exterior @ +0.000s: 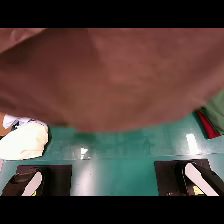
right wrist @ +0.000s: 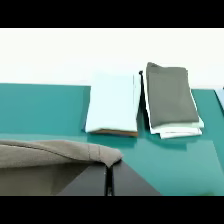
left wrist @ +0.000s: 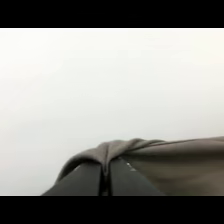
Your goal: Fold the shirts.
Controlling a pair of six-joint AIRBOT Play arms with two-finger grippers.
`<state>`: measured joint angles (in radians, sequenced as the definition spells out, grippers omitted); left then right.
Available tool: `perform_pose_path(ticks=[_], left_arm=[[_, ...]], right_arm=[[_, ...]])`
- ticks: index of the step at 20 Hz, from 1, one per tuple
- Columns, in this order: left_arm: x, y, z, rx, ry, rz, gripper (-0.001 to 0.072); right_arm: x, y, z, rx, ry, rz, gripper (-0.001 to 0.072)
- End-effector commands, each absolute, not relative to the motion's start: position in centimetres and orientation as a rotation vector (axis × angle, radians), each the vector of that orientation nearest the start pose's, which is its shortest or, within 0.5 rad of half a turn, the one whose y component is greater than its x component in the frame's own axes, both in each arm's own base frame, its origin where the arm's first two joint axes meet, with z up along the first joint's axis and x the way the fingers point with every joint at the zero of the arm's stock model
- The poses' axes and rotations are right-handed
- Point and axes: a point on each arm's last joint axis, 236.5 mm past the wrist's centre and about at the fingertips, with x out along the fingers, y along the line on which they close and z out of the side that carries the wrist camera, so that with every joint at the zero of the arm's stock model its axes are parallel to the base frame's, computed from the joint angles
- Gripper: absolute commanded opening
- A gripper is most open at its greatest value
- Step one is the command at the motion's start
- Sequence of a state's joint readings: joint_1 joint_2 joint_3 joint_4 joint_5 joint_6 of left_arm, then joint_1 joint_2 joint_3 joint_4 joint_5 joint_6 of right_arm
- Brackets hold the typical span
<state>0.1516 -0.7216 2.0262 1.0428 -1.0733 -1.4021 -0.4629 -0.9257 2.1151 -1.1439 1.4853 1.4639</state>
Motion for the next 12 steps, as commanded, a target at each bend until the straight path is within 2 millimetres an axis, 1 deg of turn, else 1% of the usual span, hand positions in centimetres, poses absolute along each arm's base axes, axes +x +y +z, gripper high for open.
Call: perform_pose_path(ticks=[1,2,3,5,6,7,8,9,10,11,12], left_arm=[[22.2,-7.2,53.8,-0.069,-0.116,-0.313,0.0028],[25.6,-6.9,50.5,-0.096,-0.003,-0.317,0.0028],[28.7,-6.6,46.9,-0.125,0.111,-0.323,0.0028],[34.9,-6.1,38.4,-0.200,0.346,-0.329,0.0028],[37.8,-5.9,33.6,-0.237,0.463,-0.335,0.0028],[39.9,-6.1,28.9,-0.251,0.572,-0.347,0.0028],[41.7,-6.7,23.9,-0.264,0.687,-0.364,0.0028],[43.0,-7.7,19.2,-0.260,0.793,-0.394,0.0029],[44.1,-8.7,15.2,-0.250,0.879,-0.418,0.0029],[45.2,-9.6,11.7,-0.237,0.947,-0.437,0.0029],[46.6,-9.9,8.3,-0.238,0.995,-0.428,0.0028]], right_arm=[[28.4,-3.1,43.5,0.100,0.373,-0.008,0.0017],[29.6,-3.7,41.0,0.129,0.438,-0.007,0.0017],[30.8,-4.4,38.0,0.154,0.517,0.000,0.0017],[33.0,-5.4,31.8,0.208,0.673,0.021,0.0017],[34.2,-5.6,28.6,0.232,0.757,0.031,0.0017],[35.3,-5.9,25.0,0.243,0.854,0.033,0.0017],[36.2,-5.9,21.7,0.237,0.945,0.036,0.0018],[37.1,-5.6,18.3,0.221,1.037,0.042,0.0017],[38.1,-5.0,15.2,0.200,1.106,0.054,0.0018],[39.4,-4.3,12.3,0.180,1.165,0.064,0.0017],[40.7,-3.5,10.1,0.175,1.202,0.079,0.0018]])
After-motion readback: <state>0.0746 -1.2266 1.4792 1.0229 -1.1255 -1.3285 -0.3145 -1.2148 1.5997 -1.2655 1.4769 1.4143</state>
